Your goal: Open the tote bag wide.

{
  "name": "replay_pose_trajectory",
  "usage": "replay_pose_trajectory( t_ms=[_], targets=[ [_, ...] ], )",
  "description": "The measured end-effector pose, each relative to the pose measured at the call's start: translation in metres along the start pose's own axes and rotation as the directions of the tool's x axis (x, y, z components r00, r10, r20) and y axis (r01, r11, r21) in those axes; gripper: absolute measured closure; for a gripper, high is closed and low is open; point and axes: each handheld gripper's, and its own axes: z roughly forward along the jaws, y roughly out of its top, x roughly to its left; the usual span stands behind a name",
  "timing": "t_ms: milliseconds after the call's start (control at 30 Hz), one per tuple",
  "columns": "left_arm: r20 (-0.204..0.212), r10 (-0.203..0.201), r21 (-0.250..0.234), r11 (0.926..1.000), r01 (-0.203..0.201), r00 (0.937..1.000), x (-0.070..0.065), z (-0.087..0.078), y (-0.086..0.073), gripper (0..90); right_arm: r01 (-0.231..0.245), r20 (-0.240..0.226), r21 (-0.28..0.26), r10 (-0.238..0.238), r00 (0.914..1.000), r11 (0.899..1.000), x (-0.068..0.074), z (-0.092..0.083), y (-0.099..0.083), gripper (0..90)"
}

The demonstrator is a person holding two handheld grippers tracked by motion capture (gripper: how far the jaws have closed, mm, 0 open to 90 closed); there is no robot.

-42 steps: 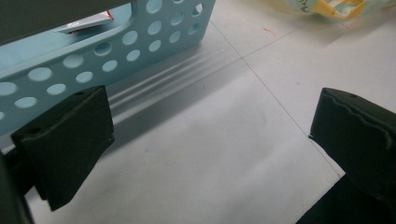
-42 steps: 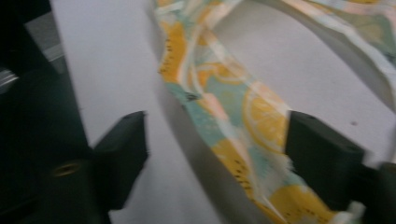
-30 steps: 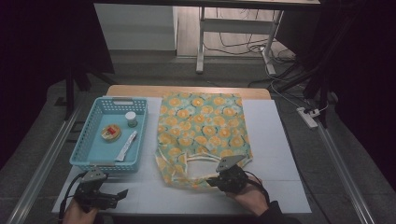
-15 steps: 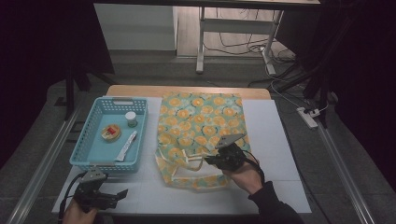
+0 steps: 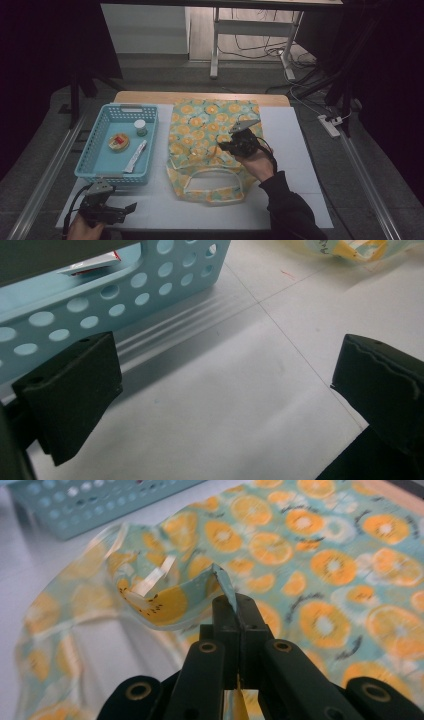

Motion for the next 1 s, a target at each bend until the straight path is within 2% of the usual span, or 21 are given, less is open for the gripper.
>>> replay_pose_trajectory(
  t_ms=[133, 167, 300, 400, 433, 533, 567, 733, 833, 1000],
  targets=[
    [0.003, -0.003, 0.000, 1.0000, 0.003, 1.0000, 0.001, 0.000, 0.000, 0.0, -0.001, 0.017, -0.008, 0.001, 0.9999, 1.000, -0.009, 0.006, 0.009, 89.6],
    [0.004, -0.003, -0.002, 1.0000, 0.003, 1.0000, 0.001, 0.000, 0.000, 0.0, 0.000, 0.034, -0.005, 0.000, 0.9994, 1.000, -0.016, 0.011, 0.016, 89.6],
    [0.005, -0.003, 0.001, 1.0000, 0.003, 1.0000, 0.001, 0.000, 0.000, 0.0, -0.003, 0.058, -0.003, 0.003, 0.9983, 1.000, -0.027, 0.016, 0.024, 89.6],
    [0.006, -0.003, 0.001, 1.0000, 0.003, 1.0000, 0.001, 0.000, 0.000, 0.0, -0.024, 0.084, 0.004, 0.023, 0.9962, 1.000, -0.044, 0.023, 0.031, 89.6],
    [0.006, -0.004, 0.001, 1.0000, 0.004, 1.0000, 0.001, 0.000, 0.000, 0.0, -0.024, 0.084, 0.004, 0.023, 0.9962, 1.000, -0.044, 0.023, 0.031, 89.6],
    [0.006, -0.003, 0.001, 1.0000, 0.003, 1.0000, 0.001, 0.000, 0.000, 0.0, -0.042, 0.097, 0.009, 0.041, 0.9944, 0.999, -0.055, 0.029, 0.033, 89.6],
    [0.006, -0.004, 0.001, 1.0000, 0.004, 1.0000, 0.001, 0.000, 0.000, 0.0, -0.052, 0.099, 0.012, 0.051, 0.9938, 0.999, -0.064, 0.034, 0.034, 89.6],
    [0.009, -0.005, 0.003, 1.0000, 0.005, 0.9999, 0.001, 0.000, 0.000, 0.0, -0.074, 0.118, 0.024, 0.070, 0.9905, 0.997, -0.078, 0.043, 0.037, 89.6],
    [0.010, -0.005, 0.003, 1.0000, 0.005, 0.9999, 0.001, 0.000, 0.000, 0.0, -0.121, 0.137, 0.019, 0.118, 0.9836, 0.992, -0.094, 0.050, 0.036, 89.6],
    [0.011, -0.004, 0.004, 1.0000, 0.004, 0.9999, 0.001, 0.000, 0.000, 0.0, -0.147, 0.153, 0.052, 0.137, 0.9786, 0.988, -0.106, 0.062, 0.029, 89.6]
  ],
)
